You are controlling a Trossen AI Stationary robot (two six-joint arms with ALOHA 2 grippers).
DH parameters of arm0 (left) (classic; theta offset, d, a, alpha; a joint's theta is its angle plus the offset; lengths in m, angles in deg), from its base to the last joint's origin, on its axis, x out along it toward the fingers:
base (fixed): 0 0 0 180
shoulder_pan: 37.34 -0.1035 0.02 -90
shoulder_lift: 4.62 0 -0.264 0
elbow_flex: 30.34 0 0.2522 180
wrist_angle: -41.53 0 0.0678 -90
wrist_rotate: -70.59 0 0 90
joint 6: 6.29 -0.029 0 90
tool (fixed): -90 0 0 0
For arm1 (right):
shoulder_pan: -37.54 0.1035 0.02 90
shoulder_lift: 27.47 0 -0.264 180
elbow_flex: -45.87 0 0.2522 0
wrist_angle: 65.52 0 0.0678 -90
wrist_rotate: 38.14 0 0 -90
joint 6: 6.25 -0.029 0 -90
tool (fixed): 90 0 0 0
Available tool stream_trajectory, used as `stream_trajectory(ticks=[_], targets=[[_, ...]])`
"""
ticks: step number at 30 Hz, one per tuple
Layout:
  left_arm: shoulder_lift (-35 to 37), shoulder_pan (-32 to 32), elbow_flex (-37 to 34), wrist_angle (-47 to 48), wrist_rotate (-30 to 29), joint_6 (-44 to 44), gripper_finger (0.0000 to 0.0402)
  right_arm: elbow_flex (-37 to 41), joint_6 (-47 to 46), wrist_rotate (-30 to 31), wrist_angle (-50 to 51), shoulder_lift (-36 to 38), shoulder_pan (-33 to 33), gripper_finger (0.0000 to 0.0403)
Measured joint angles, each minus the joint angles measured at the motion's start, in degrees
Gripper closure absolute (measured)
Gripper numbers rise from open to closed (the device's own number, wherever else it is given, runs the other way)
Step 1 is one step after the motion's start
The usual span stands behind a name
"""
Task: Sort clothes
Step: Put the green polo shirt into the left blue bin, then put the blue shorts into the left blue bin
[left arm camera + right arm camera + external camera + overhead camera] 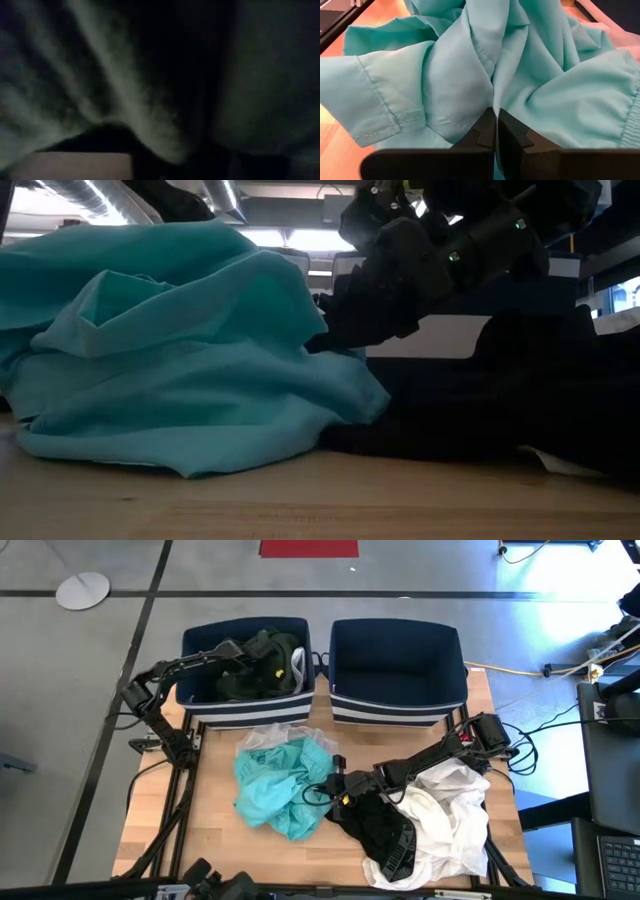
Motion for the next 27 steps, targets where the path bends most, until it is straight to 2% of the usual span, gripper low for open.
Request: stream_trajectory(ticks=[6,10,20,27], targets=[[2.4,0.0,3.9,5.7,2.3,1.0,0.0232,0.0,0.0,0.0,0.0,0.0,0.0,0.0386],[5.3,0.7,7.5,10.1,5.3,2.4,0.0211,0.0,0.0,0.0,0.0,0.0,0.0,0.0386],[17.7,3.4,15.6,12.6,5.1,3.9,0.0211,0.0,-1.1,0.0,0.0,0.0,0.0,0.0386],[26.7,11.9,16.9,12.4,9.4,5.3,0.0213,0.0,-1.1,0.0,0.0,0.0,0.0,0.0386]])
